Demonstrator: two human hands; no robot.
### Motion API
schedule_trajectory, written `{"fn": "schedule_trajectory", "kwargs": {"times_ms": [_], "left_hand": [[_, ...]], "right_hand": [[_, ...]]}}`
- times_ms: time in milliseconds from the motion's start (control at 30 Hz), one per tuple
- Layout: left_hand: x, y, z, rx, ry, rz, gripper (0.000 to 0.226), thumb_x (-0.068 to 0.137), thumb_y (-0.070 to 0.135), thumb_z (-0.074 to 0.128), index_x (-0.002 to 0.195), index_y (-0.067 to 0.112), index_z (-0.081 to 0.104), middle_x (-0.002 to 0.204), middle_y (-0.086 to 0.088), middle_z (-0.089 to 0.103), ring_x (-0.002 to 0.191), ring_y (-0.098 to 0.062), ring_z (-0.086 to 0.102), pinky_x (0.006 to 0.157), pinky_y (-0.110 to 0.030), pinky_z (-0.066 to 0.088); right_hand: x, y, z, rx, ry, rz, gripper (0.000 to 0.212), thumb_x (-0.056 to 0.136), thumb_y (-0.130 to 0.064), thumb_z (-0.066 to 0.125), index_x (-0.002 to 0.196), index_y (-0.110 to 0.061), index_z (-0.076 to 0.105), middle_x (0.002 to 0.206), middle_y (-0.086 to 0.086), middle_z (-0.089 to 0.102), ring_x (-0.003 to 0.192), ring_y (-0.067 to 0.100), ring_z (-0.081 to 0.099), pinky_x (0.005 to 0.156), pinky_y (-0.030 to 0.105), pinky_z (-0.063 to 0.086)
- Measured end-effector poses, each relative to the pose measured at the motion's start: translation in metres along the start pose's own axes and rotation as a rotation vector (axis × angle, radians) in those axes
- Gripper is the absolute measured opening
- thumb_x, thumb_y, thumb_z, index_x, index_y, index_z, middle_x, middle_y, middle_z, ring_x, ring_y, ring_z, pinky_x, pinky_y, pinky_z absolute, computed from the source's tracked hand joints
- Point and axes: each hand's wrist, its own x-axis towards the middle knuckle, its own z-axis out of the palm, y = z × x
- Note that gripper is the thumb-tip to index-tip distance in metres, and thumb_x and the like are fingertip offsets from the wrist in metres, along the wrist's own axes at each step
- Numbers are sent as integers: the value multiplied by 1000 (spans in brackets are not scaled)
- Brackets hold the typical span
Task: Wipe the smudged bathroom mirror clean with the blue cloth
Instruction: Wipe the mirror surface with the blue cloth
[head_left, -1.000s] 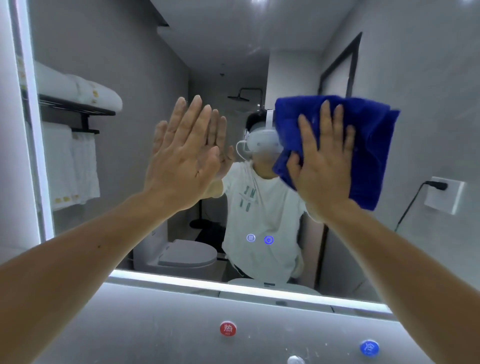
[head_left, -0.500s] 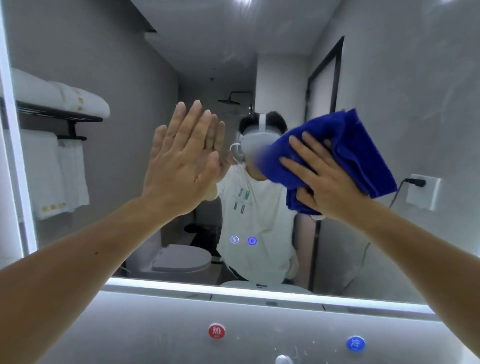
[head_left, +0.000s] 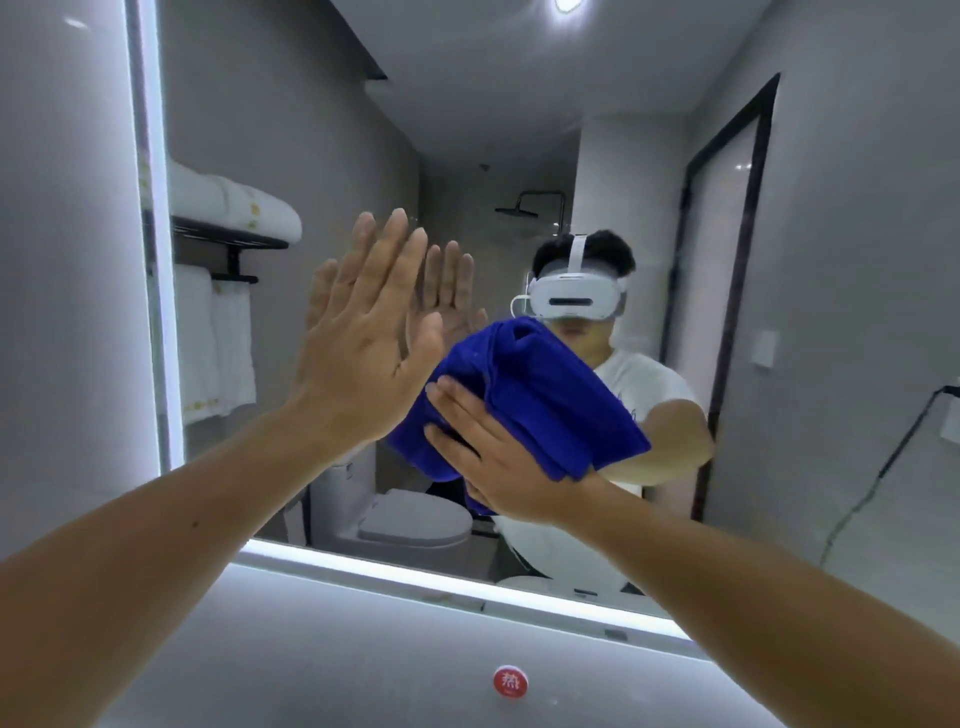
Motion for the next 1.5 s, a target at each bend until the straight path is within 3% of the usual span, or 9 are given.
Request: {"fn": "schedule_trajectory", "kwargs": {"times_ms": [233, 400, 633, 867, 1033, 1200, 1300, 1367, 1500], "left_hand": [[0, -21, -5, 2, 1, -44, 68, 95, 43, 24, 156, 17, 12, 165, 0, 5, 151, -16, -3, 122, -46, 3], [0, -16, -2, 2, -16, -33, 67, 96, 42, 23, 157, 18, 8, 165, 1, 0, 151, -13, -7, 123, -45, 2], [8, 12, 0, -30, 11, -3, 66, 96, 42, 23, 155, 13, 16, 163, -4, 10, 151, -21, 2, 122, -44, 4], [17, 46, 35, -67, -22, 19, 66, 96, 45, 21, 155, 17, 17, 164, 2, 9, 151, -14, 0, 121, -49, 12], [17, 66, 53, -41, -25, 105, 68, 100, 53, 11, 154, 13, 22, 163, -5, 18, 151, -18, 6, 118, -53, 17], [29, 75, 58, -44, 0, 110, 68, 99, 57, 10, 155, 20, 17, 164, 2, 11, 151, -12, -2, 121, -44, 7], [31, 86, 63, -41, -1, 107, 63, 99, 49, 21, 155, 20, 16, 164, 2, 10, 151, -11, -3, 121, -42, 5], [31, 96, 67, -37, -5, 99, 64, 99, 50, 19, 155, 19, 16, 164, 1, 11, 151, -12, -2, 121, -41, 4], [31, 121, 73, -75, -32, 99, 71, 98, 58, 9, 155, 18, 18, 164, 0, 12, 151, -14, 0, 120, -46, 10]], "right_hand": [[10, 20, -9, -64, -31, -201, 51, 95, -20, 28, 140, -13, 52, 150, 17, 40, 140, 38, 35, 117, 52, 15], [1, 100, -25, 133, 166, 130, 47, 72, -7, 77, 117, 2, 68, 133, 28, 54, 123, 49, 50, 105, 58, 30], [-69, 138, -23, 118, 189, 533, 46, 97, -23, 47, 141, -8, 50, 152, 19, 36, 143, 40, 28, 120, 51, 14], [-134, 73, -14, 211, 66, 326, 52, 88, -22, 54, 138, -8, 53, 147, 23, 39, 140, 45, 28, 119, 53, 12], [-158, 116, -23, 199, -26, 94, 51, 94, -32, 47, 142, -13, 49, 151, 17, 37, 141, 40, 30, 117, 52, 21], [-151, 211, -31, 37, 27, 583, 60, 96, -46, 37, 152, -27, 29, 161, 12, 19, 148, 36, 13, 117, 56, 4], [-143, 214, -32, -18, -1, 914, 62, 98, -56, 28, 154, -34, 17, 164, 7, 8, 149, 36, 4, 114, 63, -1], [-144, 192, -27, -15, -1, 957, 62, 99, -58, 23, 155, -33, 14, 164, 8, 7, 149, 37, 3, 114, 67, 1], [-181, 127, -11, 33, -29, 743, 65, 99, -56, 30, 155, -28, 18, 164, 10, 7, 149, 36, 3, 114, 67, 2]]}}
